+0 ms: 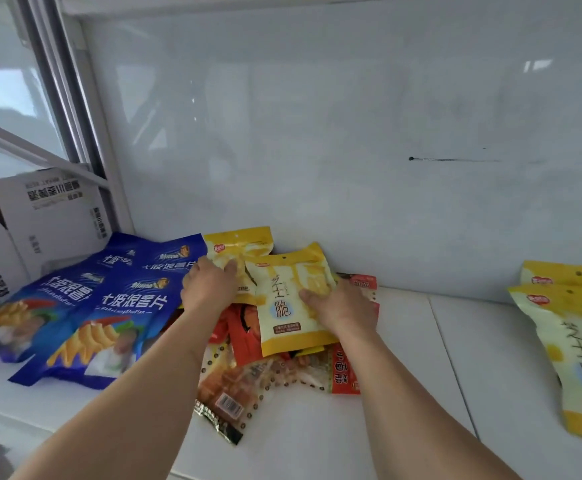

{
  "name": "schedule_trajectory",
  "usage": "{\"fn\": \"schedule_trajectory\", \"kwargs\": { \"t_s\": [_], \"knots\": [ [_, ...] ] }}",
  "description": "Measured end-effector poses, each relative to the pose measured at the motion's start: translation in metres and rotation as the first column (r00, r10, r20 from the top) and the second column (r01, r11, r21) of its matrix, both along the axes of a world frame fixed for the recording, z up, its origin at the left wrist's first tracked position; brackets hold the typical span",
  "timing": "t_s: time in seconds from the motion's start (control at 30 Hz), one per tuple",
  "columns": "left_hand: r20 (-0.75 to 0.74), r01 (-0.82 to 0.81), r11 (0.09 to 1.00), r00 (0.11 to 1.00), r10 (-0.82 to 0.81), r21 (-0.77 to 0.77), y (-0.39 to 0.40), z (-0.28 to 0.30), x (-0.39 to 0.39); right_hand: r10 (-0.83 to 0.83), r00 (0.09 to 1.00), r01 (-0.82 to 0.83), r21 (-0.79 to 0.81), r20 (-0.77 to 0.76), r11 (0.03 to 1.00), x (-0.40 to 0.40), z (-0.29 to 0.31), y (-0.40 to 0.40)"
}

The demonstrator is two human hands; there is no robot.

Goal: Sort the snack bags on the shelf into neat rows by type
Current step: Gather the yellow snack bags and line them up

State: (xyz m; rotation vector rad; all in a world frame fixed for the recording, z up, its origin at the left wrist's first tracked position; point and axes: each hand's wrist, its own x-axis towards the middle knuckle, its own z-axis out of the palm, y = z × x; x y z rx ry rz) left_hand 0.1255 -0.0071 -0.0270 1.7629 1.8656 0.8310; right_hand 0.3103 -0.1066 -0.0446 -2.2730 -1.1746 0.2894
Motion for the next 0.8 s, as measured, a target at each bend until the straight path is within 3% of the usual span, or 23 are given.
{"fn": "schedule_trajectory", "kwargs": {
  "t_s": [0.23, 0.37, 0.5, 0.63, 0.8],
  "knots": [
    [-0.256, 0.017, 0.995, 0.966, -0.041, -0.095, 0.014, -0.003, -0.003, -0.04, 0.978, 0.046, 0.021, -0.206, 0.999, -0.006, -0.005, 0.001],
    [-0.174, 0.001, 0.981, 0.984, -0.036, -0.195, 0.025, -0.004, -0.007, -0.043, 0.964, 0.05, 0.017, -0.262, 0.999, -0.012, 0.003, -0.008],
    [-0.183, 0.033, 0.966, 0.98, -0.082, -0.258, 0.037, 0.002, -0.014, -0.046, 0.942, 0.067, 0.054, -0.333, 0.996, -0.011, -0.003, -0.007],
    [-0.134, 0.082, 0.972, 0.984, -0.113, -0.222, 0.038, 0.008, -0.016, -0.051, 0.926, 0.092, 0.093, -0.373, 0.991, -0.007, -0.012, -0.002],
    [0.078, 0.086, 0.981, 0.994, -0.074, -0.172, 0.034, 0.011, -0.025, -0.021, 0.901, 0.108, 0.176, -0.433, 0.978, -0.008, -0.007, -0.014]
  ]
}}
